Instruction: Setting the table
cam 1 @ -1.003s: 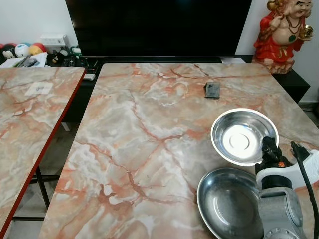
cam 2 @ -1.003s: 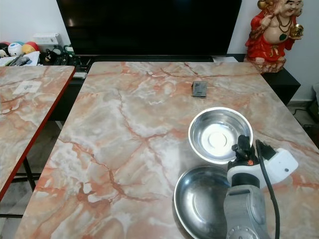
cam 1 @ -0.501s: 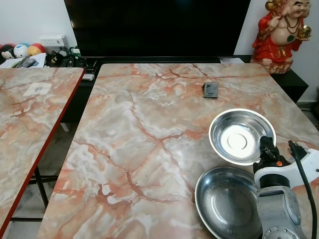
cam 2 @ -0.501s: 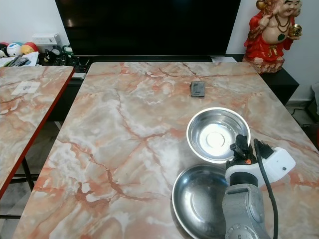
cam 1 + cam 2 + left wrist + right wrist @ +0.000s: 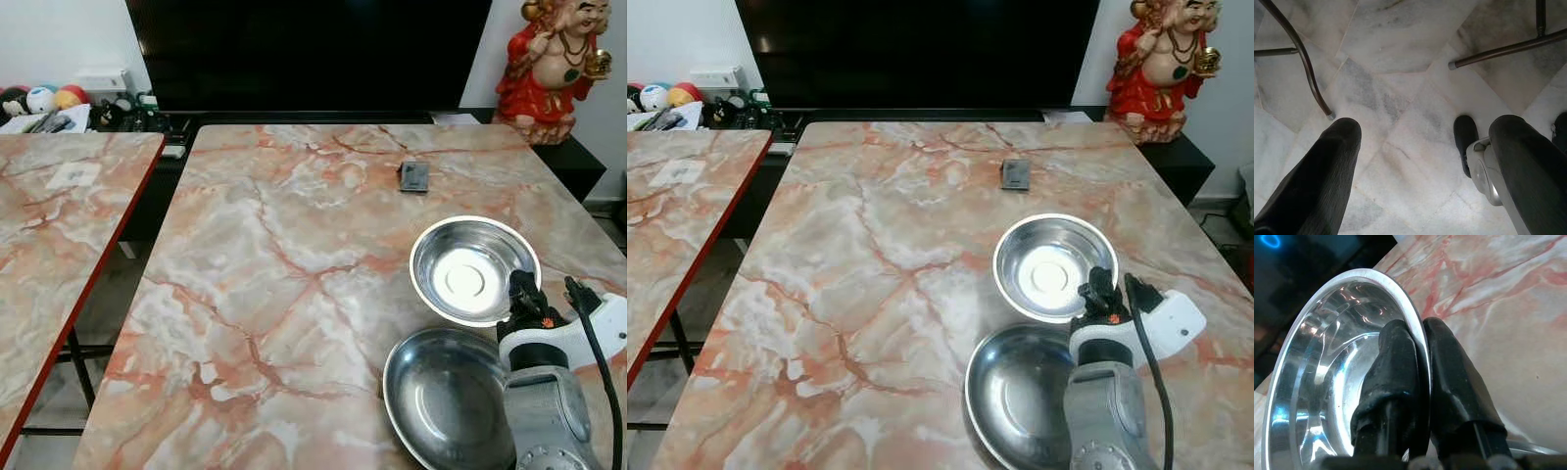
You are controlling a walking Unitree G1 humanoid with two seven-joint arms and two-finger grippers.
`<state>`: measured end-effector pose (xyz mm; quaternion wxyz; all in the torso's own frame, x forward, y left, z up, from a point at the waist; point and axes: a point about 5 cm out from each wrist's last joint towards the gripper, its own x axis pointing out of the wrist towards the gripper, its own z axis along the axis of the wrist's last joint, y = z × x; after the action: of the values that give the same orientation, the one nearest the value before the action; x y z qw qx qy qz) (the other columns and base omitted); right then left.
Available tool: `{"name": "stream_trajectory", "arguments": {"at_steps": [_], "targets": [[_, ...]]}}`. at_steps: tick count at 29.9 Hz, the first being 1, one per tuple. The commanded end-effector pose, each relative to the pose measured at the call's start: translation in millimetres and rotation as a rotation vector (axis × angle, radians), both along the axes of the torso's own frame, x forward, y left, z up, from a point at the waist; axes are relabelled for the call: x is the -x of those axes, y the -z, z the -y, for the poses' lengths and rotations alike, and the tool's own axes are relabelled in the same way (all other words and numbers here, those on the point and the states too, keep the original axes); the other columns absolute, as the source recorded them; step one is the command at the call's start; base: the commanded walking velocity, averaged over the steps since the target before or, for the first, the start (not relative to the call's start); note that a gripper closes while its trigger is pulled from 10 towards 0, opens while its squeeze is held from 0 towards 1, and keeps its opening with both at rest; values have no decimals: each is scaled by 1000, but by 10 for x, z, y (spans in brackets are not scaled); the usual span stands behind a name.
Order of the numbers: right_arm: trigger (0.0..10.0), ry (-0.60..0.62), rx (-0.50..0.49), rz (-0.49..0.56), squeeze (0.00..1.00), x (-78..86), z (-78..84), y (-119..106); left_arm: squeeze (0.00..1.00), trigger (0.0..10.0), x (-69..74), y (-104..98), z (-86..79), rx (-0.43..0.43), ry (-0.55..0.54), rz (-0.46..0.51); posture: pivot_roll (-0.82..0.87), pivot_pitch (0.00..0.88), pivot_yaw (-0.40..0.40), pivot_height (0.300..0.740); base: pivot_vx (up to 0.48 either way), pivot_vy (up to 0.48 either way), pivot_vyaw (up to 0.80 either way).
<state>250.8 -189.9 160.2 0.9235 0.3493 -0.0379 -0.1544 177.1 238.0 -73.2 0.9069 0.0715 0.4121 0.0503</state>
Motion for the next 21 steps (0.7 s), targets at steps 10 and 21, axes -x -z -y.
{"name": "stream_trajectory", "arguments": {"at_steps": [10,21], "targets": [[10000,-9,-37,29,0,-25,-62,-56,0,10000,34,15,-11,-8,4,-14,-15,102,-16,740,-96,0,0],[10000,-3,-40,36,0,-40,-59,-68,0,10000,38,14,-18,-9,5,-14,-16,105,-14,740,0,0,0]]}}
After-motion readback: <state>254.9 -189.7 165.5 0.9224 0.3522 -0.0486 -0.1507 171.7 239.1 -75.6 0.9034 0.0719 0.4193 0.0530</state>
